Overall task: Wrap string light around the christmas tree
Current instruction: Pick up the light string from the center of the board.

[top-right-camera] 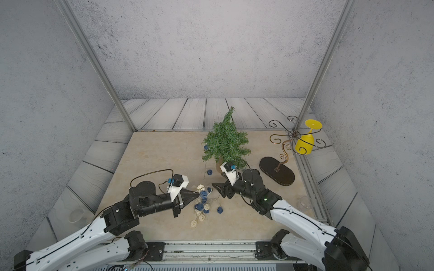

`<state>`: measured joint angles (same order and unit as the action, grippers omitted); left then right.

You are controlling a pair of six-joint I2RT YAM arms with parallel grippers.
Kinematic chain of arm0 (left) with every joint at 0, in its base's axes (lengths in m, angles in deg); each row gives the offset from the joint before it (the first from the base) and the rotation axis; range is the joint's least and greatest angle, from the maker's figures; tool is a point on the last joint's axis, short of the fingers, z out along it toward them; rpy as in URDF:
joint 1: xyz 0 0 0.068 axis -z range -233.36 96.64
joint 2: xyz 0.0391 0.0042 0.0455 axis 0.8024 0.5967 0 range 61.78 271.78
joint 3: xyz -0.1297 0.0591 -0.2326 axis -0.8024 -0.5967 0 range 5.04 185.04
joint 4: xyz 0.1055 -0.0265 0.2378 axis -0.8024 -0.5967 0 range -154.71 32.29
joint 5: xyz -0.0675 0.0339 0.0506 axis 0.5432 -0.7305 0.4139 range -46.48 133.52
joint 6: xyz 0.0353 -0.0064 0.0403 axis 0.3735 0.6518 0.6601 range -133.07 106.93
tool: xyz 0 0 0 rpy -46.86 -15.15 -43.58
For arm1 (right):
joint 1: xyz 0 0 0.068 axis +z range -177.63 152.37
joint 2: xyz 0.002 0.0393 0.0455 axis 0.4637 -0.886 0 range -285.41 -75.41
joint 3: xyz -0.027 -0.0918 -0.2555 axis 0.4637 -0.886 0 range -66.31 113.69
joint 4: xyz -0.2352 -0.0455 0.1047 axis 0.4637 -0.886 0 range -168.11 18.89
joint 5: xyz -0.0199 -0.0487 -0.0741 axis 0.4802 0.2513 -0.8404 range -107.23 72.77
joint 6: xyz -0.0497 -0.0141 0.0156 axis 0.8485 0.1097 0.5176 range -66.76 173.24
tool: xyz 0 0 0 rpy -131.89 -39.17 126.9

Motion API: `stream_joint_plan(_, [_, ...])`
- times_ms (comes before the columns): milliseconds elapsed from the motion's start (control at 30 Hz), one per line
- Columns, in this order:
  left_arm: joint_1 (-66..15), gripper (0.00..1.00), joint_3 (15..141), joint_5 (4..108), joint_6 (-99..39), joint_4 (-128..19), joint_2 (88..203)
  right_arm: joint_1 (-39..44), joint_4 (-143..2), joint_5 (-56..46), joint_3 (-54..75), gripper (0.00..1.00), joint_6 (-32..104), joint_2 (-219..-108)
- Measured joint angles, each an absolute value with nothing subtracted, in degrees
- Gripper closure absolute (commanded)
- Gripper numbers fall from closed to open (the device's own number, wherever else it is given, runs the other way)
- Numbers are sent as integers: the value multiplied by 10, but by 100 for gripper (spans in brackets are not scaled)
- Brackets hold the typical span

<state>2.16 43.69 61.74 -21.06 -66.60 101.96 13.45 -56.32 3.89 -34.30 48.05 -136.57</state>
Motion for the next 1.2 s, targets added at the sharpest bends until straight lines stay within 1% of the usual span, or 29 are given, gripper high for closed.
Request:
stream_joint_plan(133, [22, 100, 433, 622, -211, -674, 1019, 149, -511, 73, -346, 27, 540, -1418])
stream_joint_plan(333, [22, 100, 433, 624, -211, -675, 1024, 151, -432, 86, -344, 27, 616, -1510])
stream_joint_plan(433, [22, 100, 433, 624, -211, -675, 1022, 151, -402, 86, -338, 33, 644, -1559])
stream_joint_plan(633, [22, 100, 433, 628, -211, -676, 1012, 151, -328, 83, -314, 38, 677, -1621])
stream_joint_plan(733, [22, 100, 433, 628, -211, -677, 1010, 151, -283, 81, -299, 49, 680, -1647])
stream_joint_plan(800, [22, 100, 433, 628, -211, -679, 1005, 151, -261, 77, -289, 66, 682, -1660])
stream_joint_plan(833, [22, 100, 433, 626, -211, -680, 999, 151, -252, 74, -284, 80, 684, -1664])
stream_joint_plan(867, [22, 100, 433, 622, -211, -680, 993, 151, -245, 70, -281, 90, 685, -1666])
stream_joint_plan(900, [22, 100, 433, 620, -211, -681, 987, 151, -239, 66, -280, 93, 684, -1666])
stream_joint_plan(967, [22, 100, 430, 609, -211, -681, 968, 151, -227, 54, -280, 98, 686, -1666])
stream_joint_plan(1067, [22, 100, 428, 581, -214, -683, 946, 151, -227, 43, -285, 100, 682, -1654])
stream_joint_plan(1200, [22, 100, 425, 532, -218, -685, 926, 151, -290, 53, -271, 100, 668, -1591])
